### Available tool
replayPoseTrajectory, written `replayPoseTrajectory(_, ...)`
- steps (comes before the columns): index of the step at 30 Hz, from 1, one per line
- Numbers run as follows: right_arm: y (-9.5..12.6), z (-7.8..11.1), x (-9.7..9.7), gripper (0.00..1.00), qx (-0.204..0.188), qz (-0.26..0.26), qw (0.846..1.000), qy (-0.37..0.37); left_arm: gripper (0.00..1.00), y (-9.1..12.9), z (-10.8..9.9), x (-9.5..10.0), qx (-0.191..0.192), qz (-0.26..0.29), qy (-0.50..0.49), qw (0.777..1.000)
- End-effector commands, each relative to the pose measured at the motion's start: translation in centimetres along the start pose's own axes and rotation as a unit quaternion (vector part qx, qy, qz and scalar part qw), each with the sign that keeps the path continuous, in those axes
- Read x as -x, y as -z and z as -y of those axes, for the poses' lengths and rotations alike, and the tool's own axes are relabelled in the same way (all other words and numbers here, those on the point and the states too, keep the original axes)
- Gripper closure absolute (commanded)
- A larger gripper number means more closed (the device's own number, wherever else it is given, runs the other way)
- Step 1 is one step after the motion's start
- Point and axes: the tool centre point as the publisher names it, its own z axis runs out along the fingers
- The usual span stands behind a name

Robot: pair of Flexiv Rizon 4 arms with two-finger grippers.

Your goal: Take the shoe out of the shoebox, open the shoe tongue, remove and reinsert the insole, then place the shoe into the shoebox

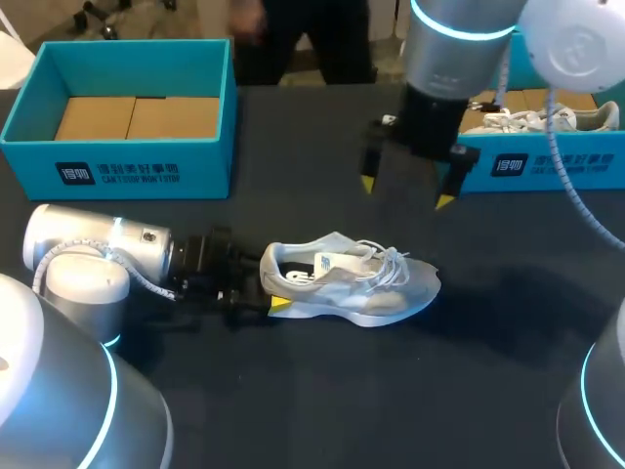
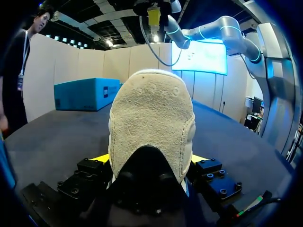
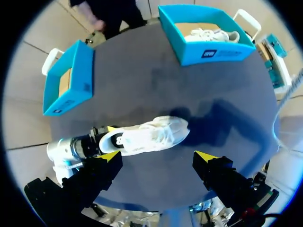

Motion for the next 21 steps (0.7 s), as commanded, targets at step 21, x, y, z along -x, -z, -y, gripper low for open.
replayPoseTrajectory(21,-6.8,5.4,-8.9,0.00,-0.031,0.018,0.999,-0.014,1.00,-0.1,-0.1,-0.2,0.000,0.001,0.000,1.000)
